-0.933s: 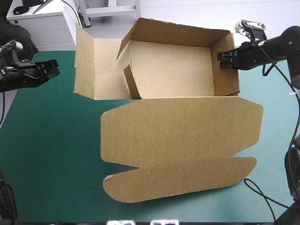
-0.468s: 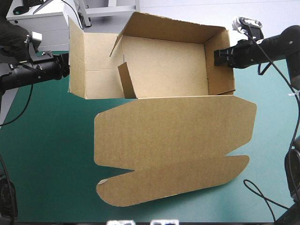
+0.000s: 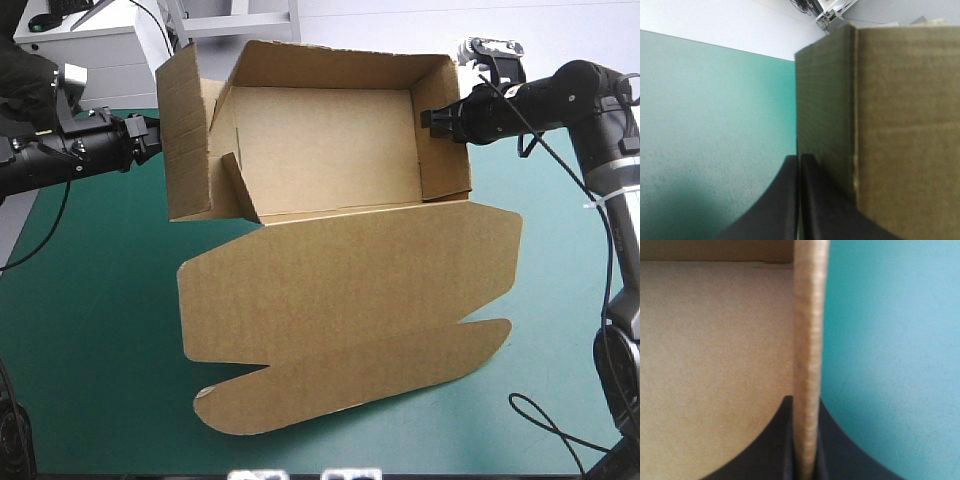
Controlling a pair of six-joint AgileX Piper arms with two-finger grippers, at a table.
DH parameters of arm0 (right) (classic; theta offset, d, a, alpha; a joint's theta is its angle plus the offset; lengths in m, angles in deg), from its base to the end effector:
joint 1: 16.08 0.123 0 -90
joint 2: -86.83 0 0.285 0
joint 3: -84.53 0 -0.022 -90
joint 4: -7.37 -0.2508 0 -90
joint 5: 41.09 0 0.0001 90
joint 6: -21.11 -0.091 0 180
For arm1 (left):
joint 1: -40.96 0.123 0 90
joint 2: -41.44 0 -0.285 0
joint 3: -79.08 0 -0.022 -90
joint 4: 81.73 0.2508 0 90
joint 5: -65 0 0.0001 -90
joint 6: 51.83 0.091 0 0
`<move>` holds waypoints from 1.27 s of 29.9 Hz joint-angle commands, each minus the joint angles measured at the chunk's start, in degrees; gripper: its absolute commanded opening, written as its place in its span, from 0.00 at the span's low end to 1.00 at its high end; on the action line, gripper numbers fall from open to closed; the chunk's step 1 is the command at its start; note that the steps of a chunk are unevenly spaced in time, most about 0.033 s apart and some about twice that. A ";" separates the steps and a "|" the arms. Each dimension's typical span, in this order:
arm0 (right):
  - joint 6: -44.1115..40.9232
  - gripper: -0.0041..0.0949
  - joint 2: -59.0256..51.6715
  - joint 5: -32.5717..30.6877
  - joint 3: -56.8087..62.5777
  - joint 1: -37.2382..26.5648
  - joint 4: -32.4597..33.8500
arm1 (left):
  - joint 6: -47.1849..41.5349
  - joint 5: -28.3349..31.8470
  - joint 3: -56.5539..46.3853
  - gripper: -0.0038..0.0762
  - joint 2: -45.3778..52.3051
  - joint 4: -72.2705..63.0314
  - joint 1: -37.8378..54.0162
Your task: Fold the box
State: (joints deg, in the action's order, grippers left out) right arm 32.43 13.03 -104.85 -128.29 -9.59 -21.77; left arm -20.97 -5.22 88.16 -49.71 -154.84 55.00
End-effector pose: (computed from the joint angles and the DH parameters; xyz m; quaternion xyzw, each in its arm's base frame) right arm 0.3655 0.0816 0.4326 -0.1186 0.8933 0.2356 0.3639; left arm 0.2963 -0.0104 0.4439 0.0532 0.7805 -0.4741 0.4040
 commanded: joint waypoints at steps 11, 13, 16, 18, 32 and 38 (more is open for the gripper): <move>-4.17 0.02 -2.96 11.77 -1.61 6.78 2.74 | -0.14 -3.56 1.45 0.04 5.82 -4.93 -0.33; -4.60 0.02 -2.71 12.03 -1.61 7.45 3.03 | -0.14 -3.56 1.45 0.04 6.01 -4.39 -0.33; -5.06 0.02 -2.42 13.27 -1.61 8.71 3.30 | -0.14 -3.56 1.45 0.04 6.09 -2.06 -0.33; -5.51 0.02 -2.04 14.55 -1.61 9.62 3.30 | -0.14 -3.56 1.45 0.04 6.09 0.92 -1.17; -8.97 0.02 -0.16 16.47 -1.61 13.53 10.32 | -0.14 -3.56 1.45 0.43 6.09 4.95 -4.99; -10.55 0.02 0.09 16.70 -1.61 13.91 13.78 | -0.14 -3.56 1.45 0.52 6.09 5.11 -4.99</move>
State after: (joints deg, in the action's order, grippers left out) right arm 23.14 15.72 -92.34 -128.24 4.09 -6.89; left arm -20.97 -5.63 88.16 -45.42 -145.58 50.43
